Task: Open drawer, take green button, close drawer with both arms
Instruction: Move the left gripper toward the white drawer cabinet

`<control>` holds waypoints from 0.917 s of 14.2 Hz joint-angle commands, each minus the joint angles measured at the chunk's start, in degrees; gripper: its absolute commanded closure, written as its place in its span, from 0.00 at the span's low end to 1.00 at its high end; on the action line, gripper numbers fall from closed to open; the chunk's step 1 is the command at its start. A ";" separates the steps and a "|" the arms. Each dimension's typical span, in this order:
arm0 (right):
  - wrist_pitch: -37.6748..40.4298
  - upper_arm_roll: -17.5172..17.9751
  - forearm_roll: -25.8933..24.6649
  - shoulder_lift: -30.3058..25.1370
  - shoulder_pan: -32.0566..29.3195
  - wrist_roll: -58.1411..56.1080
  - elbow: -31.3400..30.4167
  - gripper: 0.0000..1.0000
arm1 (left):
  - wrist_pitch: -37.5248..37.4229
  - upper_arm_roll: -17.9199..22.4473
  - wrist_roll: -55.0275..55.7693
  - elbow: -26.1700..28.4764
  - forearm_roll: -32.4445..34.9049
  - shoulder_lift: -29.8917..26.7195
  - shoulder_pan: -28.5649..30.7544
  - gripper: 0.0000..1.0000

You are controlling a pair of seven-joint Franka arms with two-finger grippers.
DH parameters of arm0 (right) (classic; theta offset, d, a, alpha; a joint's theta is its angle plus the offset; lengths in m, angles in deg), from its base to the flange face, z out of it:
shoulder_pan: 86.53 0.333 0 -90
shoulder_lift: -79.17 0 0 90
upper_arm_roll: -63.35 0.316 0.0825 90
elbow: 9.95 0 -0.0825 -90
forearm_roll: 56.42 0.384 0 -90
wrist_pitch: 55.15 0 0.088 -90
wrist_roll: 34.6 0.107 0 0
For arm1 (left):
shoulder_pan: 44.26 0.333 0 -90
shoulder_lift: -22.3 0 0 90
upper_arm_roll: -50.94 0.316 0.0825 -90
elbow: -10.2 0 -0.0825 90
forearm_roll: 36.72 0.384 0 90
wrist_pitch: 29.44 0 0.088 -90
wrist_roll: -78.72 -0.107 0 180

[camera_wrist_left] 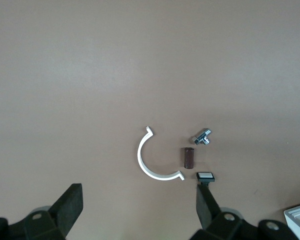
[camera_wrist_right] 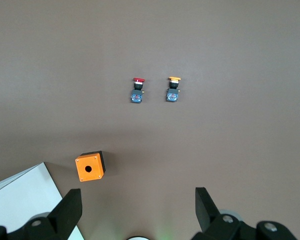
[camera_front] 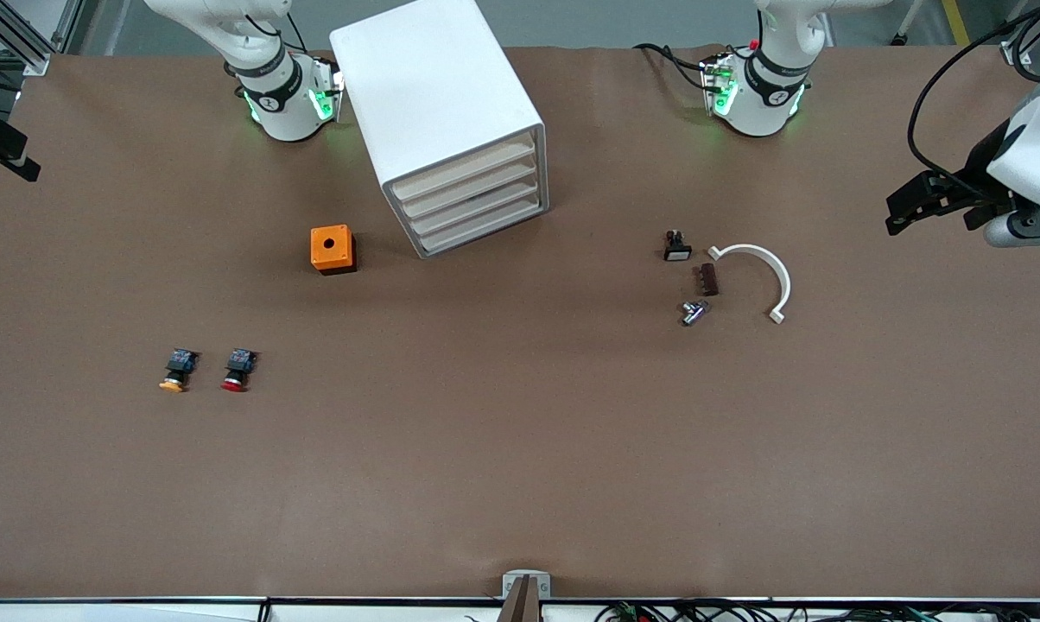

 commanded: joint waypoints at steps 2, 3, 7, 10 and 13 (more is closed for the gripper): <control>0.02 0.49 0.05 -1.05 -0.47 -0.30 -0.73 0.00 | -0.07 -0.14 -0.34 -0.73 0.12 -0.08 0.25 0.00; 0.11 0.49 0.05 -1.05 -0.47 -0.30 -0.73 0.00 | -0.07 -0.14 -0.25 -1.86 0.20 0.80 0.17 0.00; 0.29 0.49 0.05 -1.14 -0.47 -0.30 -0.73 0.00 | -1.13 0.03 -0.60 -2.40 1.70 2.56 0.34 0.00; 0.29 0.49 0.05 -1.05 -0.38 -0.30 -0.73 0.00 | -1.30 -0.05 0.27 -1.61 2.67 6.42 -0.01 0.00; 0.29 0.49 0.05 -0.97 -0.38 -0.30 -0.64 0.00 | -0.60 -0.32 6.66 -2.05 1.88 12.13 -0.54 0.00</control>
